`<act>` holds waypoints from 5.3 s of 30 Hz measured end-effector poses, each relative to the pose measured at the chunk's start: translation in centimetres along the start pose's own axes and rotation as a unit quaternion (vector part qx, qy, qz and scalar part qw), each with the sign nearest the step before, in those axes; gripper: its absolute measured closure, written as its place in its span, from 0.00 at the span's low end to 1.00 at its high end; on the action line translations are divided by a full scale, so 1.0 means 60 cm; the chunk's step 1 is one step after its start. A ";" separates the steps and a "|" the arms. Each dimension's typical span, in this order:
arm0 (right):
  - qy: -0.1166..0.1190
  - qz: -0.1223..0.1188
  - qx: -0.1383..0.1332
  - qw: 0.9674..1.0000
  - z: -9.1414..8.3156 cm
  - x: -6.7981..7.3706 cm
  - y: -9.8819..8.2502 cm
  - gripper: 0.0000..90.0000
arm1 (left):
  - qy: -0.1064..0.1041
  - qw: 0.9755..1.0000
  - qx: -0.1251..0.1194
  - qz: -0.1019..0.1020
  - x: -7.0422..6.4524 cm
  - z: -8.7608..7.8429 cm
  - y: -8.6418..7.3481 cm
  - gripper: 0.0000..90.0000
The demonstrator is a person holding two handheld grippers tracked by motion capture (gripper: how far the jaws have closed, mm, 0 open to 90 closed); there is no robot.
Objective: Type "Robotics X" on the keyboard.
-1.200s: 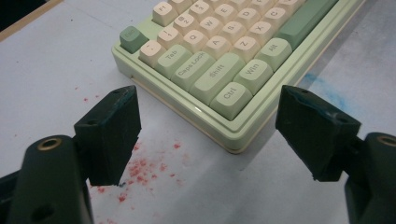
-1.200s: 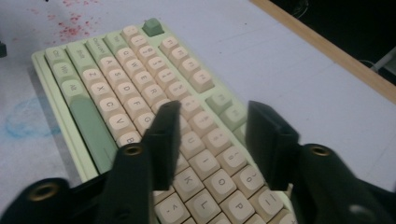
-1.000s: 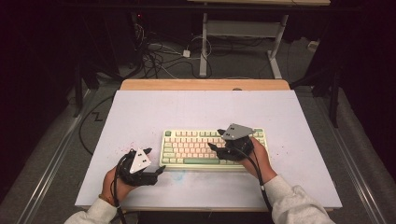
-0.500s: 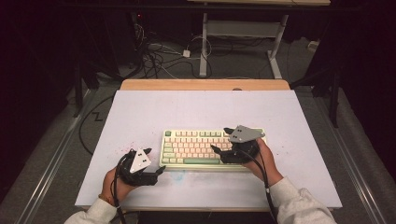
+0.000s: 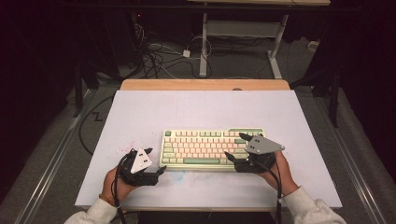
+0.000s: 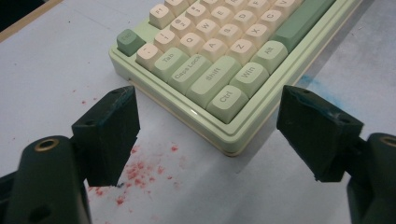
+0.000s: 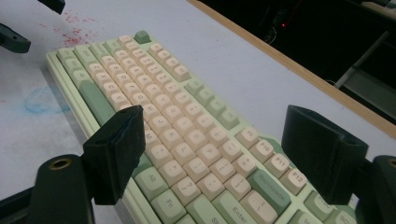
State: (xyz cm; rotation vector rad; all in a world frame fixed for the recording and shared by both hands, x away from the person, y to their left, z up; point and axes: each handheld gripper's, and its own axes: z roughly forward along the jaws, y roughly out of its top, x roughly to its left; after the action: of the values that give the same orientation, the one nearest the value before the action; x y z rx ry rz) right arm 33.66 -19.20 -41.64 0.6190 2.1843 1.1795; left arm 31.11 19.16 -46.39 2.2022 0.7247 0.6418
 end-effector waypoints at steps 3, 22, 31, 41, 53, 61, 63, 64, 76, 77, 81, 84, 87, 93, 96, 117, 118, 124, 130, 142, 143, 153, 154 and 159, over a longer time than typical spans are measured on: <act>-0.004 0.003 -0.004 1.000 -0.010 -0.002 -0.008 0.25 | 0.000 1.000 0.001 0.002 -0.001 0.001 0.002 0.22; -0.033 -0.001 0.016 0.999 -0.056 -0.003 -0.066 0.25 | -0.033 0.999 -0.002 0.003 -0.007 0.008 0.018 0.43; -0.043 -0.012 0.035 0.998 -0.059 0.006 -0.083 0.25 | -0.064 0.998 0.007 -0.001 -0.002 0.022 0.040 0.83; -0.042 -0.007 0.034 0.999 -0.058 0.005 -0.085 0.25 | -0.075 0.997 0.024 0.009 0.001 0.032 0.063 0.96; -0.044 -0.011 0.038 0.998 -0.056 0.006 -0.085 0.25 | -0.086 0.996 0.034 0.023 0.000 0.049 0.091 0.96; -0.043 -0.012 0.042 0.998 -0.054 0.006 -0.087 0.25 | -0.099 0.994 0.042 0.034 -0.007 0.070 0.110 0.96; -0.043 -0.012 0.044 0.998 -0.053 0.007 -0.087 0.25 | -0.103 0.993 0.044 0.035 -0.009 0.076 0.114 0.96; -0.043 -0.014 0.046 0.998 -0.053 0.007 -0.088 0.25 | -0.106 0.993 0.046 0.038 -0.010 0.078 0.115 0.96; -0.041 -0.018 0.051 0.998 -0.050 0.008 -0.089 0.25 | -0.120 0.989 0.062 0.054 -0.022 0.111 0.135 0.96; -0.041 -0.018 0.051 0.998 -0.050 0.008 -0.089 0.25 | -0.123 0.989 0.063 0.054 -0.023 0.114 0.136 0.96; -0.040 -0.019 0.051 0.998 -0.050 0.007 -0.090 0.25 | -0.123 0.988 0.068 0.056 -0.024 0.123 0.139 0.96; -0.040 -0.022 0.052 0.998 -0.050 0.008 -0.090 0.27 | -0.125 0.988 0.068 0.053 -0.022 0.125 0.139 0.96; -0.039 -0.027 0.053 0.997 -0.050 0.009 -0.090 0.27 | -0.130 0.987 0.074 0.051 -0.023 0.128 0.136 0.96; -0.040 -0.030 0.053 0.997 -0.051 0.010 -0.089 0.27 | -0.124 0.988 0.070 0.053 -0.025 0.123 0.137 0.97; -0.041 -0.031 0.051 0.997 -0.052 0.010 -0.088 0.27 | -0.119 0.989 0.065 0.056 -0.024 0.119 0.139 0.96; -0.047 -0.032 0.046 0.997 -0.055 0.008 -0.087 0.27 | -0.106 0.991 0.051 0.056 -0.019 0.105 0.138 0.96; -0.047 -0.033 0.046 0.997 -0.055 0.008 -0.087 0.27 | -0.105 0.992 0.050 0.056 -0.019 0.105 0.137 0.96; -0.050 -0.031 0.043 0.997 -0.056 0.007 -0.086 0.27 | -0.102 0.992 0.051 0.059 -0.019 0.099 0.133 0.96; -0.050 -0.033 0.044 0.997 -0.056 0.008 -0.086 0.27 | -0.097 0.992 0.048 0.057 -0.016 0.094 0.129 0.96; -0.050 -0.034 0.045 0.997 -0.055 0.010 -0.086 0.27 | -0.090 0.993 0.050 0.053 -0.009 0.090 0.125 0.96; -0.050 -0.034 0.045 0.997 -0.055 0.010 -0.086 0.27 | -0.090 0.993 0.050 0.052 -0.007 0.090 0.125 0.96; -0.047 -0.035 0.046 0.997 -0.054 0.010 -0.086 0.27 | -0.085 0.994 0.052 0.044 0.004 0.094 0.123 0.96; -0.047 -0.035 0.047 0.997 -0.054 0.010 -0.086 0.27 | -0.085 0.994 0.052 0.044 0.005 0.095 0.124 0.96; -0.047 -0.035 0.048 0.997 -0.053 0.011 -0.087 0.27 | -0.087 0.994 0.057 0.043 0.008 0.104 0.124 0.96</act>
State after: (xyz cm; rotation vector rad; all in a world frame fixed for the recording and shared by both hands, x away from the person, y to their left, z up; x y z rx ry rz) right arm 30.40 -23.29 -44.83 0.6196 2.1739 0.9943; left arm 37.61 12.19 -44.48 2.3711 0.5910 0.4521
